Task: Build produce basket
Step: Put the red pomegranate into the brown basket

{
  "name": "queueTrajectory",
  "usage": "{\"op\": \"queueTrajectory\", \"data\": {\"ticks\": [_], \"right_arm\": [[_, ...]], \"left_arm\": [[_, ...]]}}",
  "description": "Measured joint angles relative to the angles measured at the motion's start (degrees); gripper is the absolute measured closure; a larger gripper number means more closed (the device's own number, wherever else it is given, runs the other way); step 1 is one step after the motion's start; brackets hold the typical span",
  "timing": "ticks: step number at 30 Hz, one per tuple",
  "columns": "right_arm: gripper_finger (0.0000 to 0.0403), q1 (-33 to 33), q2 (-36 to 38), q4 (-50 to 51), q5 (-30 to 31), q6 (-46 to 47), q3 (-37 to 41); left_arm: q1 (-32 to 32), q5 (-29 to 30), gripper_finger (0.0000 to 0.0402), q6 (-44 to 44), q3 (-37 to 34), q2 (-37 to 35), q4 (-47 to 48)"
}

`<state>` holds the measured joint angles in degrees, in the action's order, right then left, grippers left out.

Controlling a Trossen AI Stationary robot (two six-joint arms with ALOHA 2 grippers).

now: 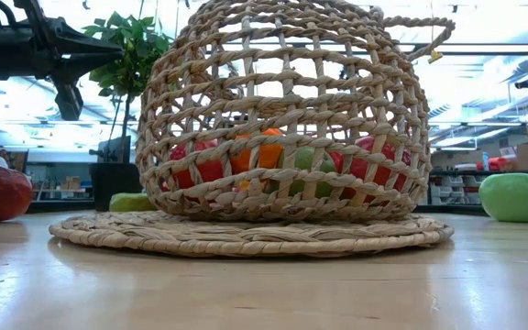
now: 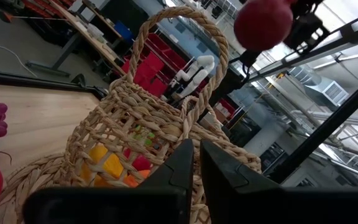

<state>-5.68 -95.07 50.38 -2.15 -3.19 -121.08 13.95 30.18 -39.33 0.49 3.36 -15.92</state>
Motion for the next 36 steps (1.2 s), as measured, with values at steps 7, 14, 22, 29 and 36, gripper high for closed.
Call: {"op": "queueTrajectory", "data": {"ticks": [7, 14, 22, 29, 36], "right_arm": [[0.0054, 1.5, -5.0, 10.7, 2.8, -0.5, 0.1], [0.0054, 1.3, -11.1, 17.8, 2.6, -2.1, 0.1], [0.0054, -1.6, -16.6, 20.3, 2.6, 2.1, 0.1], [0.0054, -3.4, -19.4, 18.7, 3.6, 7.5, 0.2], [0.0054, -2.7, -19.3, 17.4, -7.4, 9.7, 0.3]], "left_arm": [[0.0, 0.0, 0.0367, 0.0, 0.0, 0.0, 0.0], [0.0, 0.0, 0.0367, 0.0, 0.0, 0.0, 0.0], [0.0, 0.0, 0.0367, 0.0, 0.0, 0.0, 0.0], [0.0, 0.0, 0.0366, 0.0, 0.0, 0.0, 0.0], [0.0, 0.0, 0.0365, 0.0, 0.0, 0.0, 0.0]]}}
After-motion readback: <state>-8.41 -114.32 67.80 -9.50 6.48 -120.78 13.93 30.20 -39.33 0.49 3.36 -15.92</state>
